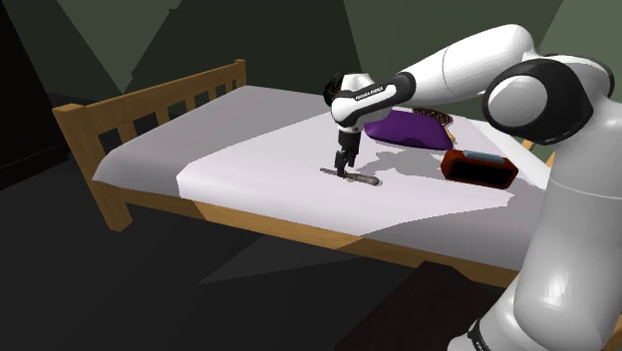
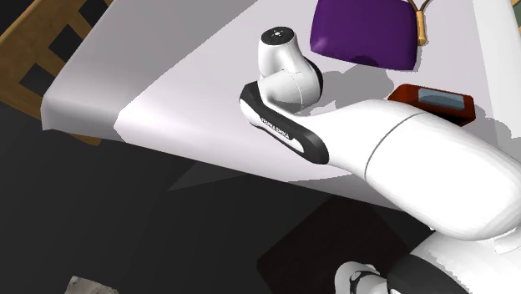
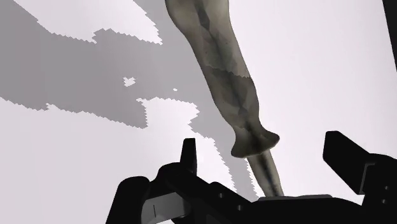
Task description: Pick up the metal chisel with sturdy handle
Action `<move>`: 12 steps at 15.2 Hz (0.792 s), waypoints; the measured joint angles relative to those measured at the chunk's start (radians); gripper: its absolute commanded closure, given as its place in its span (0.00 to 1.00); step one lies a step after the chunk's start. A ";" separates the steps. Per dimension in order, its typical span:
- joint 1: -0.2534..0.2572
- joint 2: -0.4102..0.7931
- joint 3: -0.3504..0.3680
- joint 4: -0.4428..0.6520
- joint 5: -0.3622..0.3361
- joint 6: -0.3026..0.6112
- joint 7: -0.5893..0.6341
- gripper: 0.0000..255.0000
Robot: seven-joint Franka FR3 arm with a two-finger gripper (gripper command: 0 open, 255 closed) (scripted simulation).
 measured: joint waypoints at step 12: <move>-0.001 0.017 0.001 -0.011 0.003 0.028 -0.002 1.00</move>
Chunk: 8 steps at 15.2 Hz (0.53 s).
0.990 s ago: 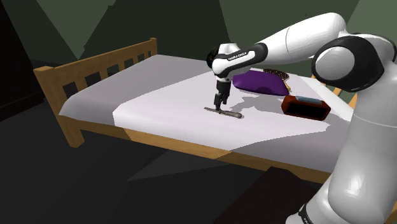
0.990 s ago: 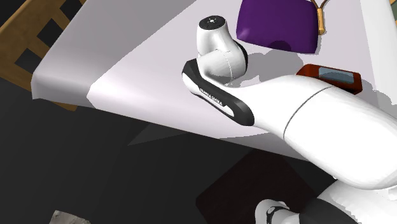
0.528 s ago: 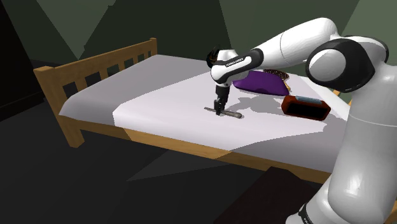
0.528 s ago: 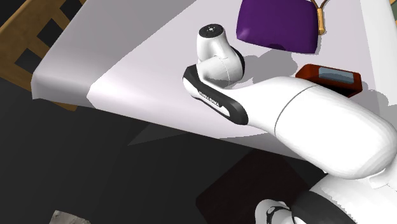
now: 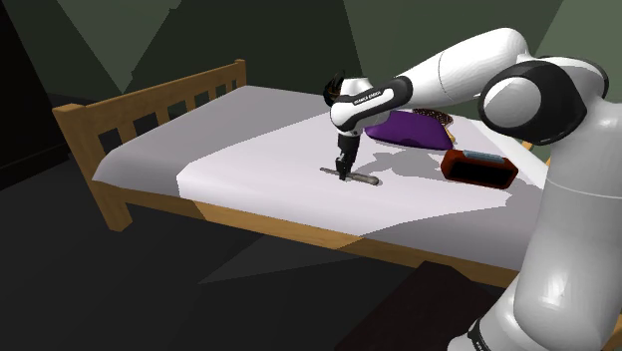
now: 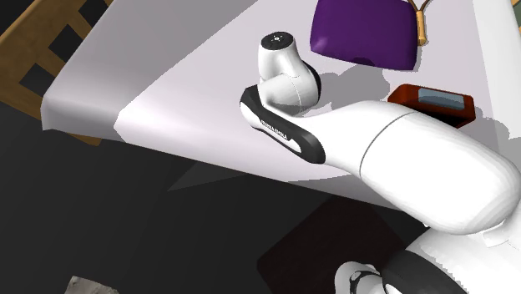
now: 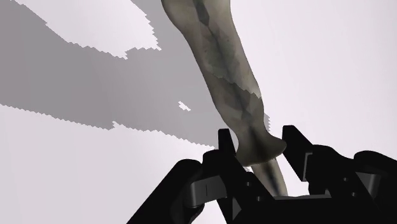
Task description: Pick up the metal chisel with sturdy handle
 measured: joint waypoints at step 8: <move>0.001 -0.033 -0.002 0.036 -0.006 -0.069 0.001 1.00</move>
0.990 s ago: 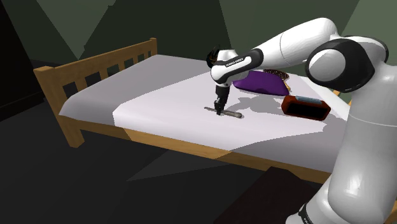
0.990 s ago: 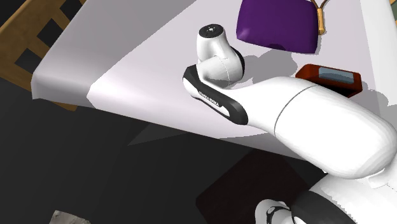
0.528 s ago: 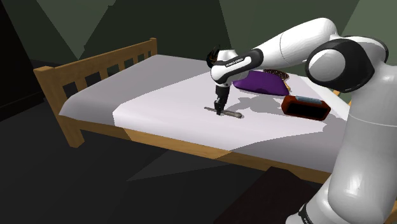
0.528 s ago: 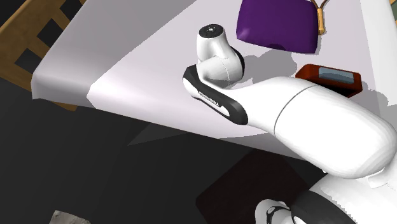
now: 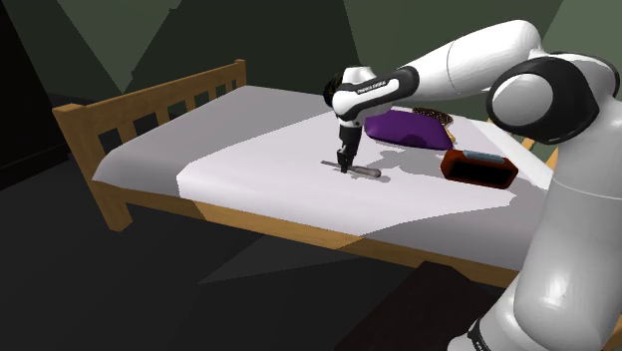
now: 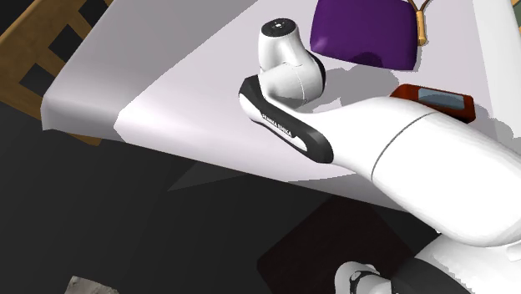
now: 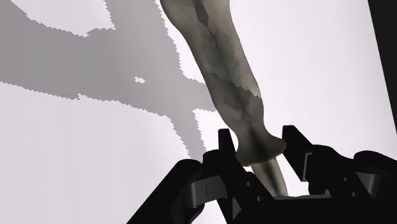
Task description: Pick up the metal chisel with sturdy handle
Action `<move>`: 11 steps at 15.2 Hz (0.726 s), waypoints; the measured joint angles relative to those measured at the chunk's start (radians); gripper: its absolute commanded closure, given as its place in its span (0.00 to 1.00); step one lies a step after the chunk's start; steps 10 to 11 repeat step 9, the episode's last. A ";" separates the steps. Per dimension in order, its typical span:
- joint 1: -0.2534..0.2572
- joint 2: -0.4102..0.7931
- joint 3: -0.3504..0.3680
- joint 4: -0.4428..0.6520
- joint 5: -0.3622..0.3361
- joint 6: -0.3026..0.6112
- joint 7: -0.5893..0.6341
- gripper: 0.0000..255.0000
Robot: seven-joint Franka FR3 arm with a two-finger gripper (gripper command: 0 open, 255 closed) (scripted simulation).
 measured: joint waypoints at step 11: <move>0.002 -0.037 -0.001 0.066 -0.006 -0.102 0.003 1.00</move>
